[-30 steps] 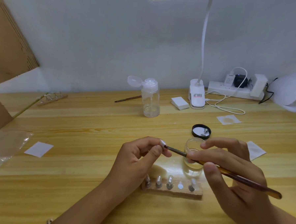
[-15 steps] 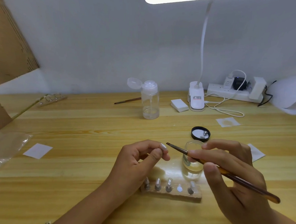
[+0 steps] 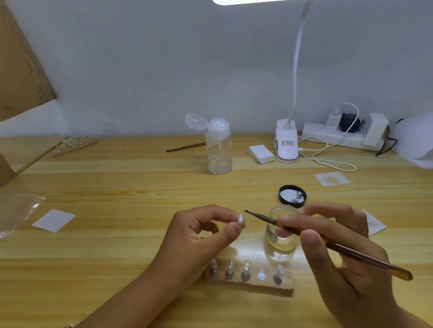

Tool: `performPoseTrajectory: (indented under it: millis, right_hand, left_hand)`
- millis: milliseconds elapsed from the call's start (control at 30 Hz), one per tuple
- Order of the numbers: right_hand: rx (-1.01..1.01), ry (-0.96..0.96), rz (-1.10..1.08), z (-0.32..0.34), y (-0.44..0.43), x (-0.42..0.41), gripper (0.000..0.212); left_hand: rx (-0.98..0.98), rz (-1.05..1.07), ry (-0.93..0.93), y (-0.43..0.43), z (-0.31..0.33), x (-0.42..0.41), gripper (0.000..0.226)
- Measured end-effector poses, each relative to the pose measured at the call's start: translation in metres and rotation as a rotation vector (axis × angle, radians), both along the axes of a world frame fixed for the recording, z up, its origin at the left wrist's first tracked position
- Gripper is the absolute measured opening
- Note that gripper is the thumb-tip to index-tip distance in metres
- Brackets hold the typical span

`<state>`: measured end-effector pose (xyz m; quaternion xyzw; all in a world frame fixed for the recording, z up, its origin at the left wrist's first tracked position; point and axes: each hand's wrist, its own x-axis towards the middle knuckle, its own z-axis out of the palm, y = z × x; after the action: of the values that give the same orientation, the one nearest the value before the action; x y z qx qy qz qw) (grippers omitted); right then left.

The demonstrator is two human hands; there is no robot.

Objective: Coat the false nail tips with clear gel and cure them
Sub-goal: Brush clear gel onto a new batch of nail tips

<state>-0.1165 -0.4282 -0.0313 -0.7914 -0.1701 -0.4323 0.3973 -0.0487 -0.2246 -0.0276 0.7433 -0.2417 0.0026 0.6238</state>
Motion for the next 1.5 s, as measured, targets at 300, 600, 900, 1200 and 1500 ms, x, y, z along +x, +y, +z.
performPoseTrajectory:
  millis: [300, 600, 900, 1200, 1500]
  right_hand:
    - [0.01, 0.014, 0.015, 0.0024, 0.0029, -0.0018, 0.029]
    - [-0.019, 0.016, 0.056, 0.002, 0.0038, -0.0023, 0.029]
    - [-0.004, -0.015, 0.052, 0.0023, 0.0023, -0.0039, 0.033]
    - [-0.029, -0.011, 0.045, 0.0016, -0.0003, -0.0045, 0.038]
    - [-0.071, 0.009, 0.064, -0.0004, 0.0033, -0.0012, 0.032]
  left_hand:
    - [-0.009, 0.0, -0.014, 0.0015, -0.0009, 0.0008, 0.016]
    - [-0.024, -0.019, -0.037, 0.0011, -0.0001, 0.0007, 0.014]
    - [-0.024, -0.018, -0.024, 0.0013, 0.0017, -0.0002, 0.005]
    - [-0.008, -0.017, -0.013, 0.0016, 0.0004, 0.0006, 0.005]
    - [0.002, 0.002, 0.022, 0.0022, 0.0004, 0.0, 0.016]
